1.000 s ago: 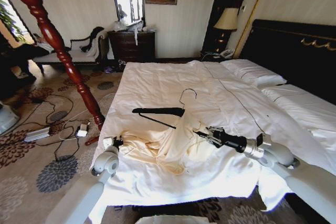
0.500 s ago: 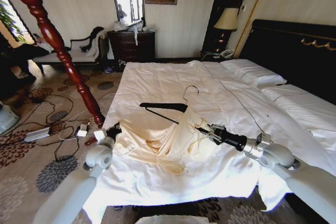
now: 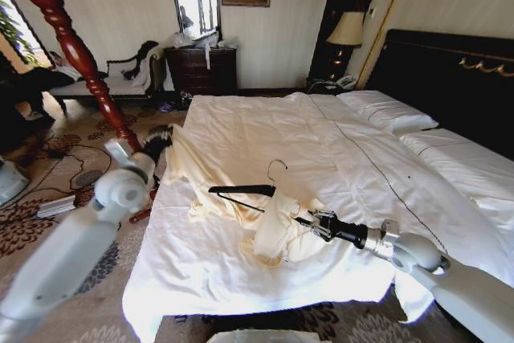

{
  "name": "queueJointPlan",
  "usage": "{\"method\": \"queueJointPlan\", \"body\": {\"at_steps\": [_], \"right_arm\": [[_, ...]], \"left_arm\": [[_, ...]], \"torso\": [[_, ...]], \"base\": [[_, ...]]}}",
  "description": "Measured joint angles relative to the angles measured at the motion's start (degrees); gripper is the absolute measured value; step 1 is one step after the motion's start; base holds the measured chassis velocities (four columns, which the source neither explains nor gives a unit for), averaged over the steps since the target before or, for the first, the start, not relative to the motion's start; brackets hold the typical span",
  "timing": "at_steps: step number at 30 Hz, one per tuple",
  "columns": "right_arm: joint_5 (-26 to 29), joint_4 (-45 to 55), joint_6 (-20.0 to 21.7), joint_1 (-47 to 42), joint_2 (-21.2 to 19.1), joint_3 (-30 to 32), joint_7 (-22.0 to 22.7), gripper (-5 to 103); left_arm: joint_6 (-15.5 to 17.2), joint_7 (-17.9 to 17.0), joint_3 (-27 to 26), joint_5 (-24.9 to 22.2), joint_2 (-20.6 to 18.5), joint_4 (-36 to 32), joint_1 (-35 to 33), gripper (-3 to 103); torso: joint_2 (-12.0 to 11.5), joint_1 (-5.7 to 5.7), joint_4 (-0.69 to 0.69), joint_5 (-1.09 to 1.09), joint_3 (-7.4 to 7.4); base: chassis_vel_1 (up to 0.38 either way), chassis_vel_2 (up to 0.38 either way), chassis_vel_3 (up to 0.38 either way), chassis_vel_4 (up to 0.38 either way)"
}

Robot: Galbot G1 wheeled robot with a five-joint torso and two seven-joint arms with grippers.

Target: Pick up the clothes from the bed and hang them on the clothes hanger.

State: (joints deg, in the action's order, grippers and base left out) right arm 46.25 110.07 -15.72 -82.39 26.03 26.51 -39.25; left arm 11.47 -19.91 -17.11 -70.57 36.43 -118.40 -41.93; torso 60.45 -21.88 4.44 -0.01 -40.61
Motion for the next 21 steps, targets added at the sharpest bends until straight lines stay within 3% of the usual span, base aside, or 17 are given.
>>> {"method": "queueJointPlan", "body": {"at_steps": [5, 12, 15, 21], "right_arm": [[-1.8, -1.5, 0.4, -0.1, 0.4, -0.4, 2.6, 20], [-2.0, -3.4, 1.3, 0.3, 0.5, -0.8, 7.3, 20], [-1.3, -4.6, 1.5, 0.7, 0.7, -0.7, 8.8, 20], [0.3, -4.4, 1.6, 1.2, 1.2, -0.6, 11.4, 20]], "left_arm": [[-2.2, 6.1, -4.0, -0.7, -0.9, -8.0, -4.9, 2], [-1.8, 12.6, -10.7, 0.8, -2.8, -16.9, -15.5, 2], [-1.6, 16.2, -14.5, 5.4, -3.2, -19.5, -22.6, 2], [-1.4, 19.4, -14.4, 13.8, -1.5, -23.2, -33.9, 2]], "torso": [[0.0, 0.00, 0.02, 0.01, 0.00], [0.0, 0.00, 0.01, 0.01, 0.01], [0.0, 0.00, 0.02, 0.01, 0.01], [0.0, 0.01, 0.03, 0.02, 0.01]], "base": [[0.000, 0.000, 0.000, 0.000], [0.000, 0.000, 0.000, 0.000], [0.000, 0.000, 0.000, 0.000], [0.000, 0.000, 0.000, 0.000]]}}
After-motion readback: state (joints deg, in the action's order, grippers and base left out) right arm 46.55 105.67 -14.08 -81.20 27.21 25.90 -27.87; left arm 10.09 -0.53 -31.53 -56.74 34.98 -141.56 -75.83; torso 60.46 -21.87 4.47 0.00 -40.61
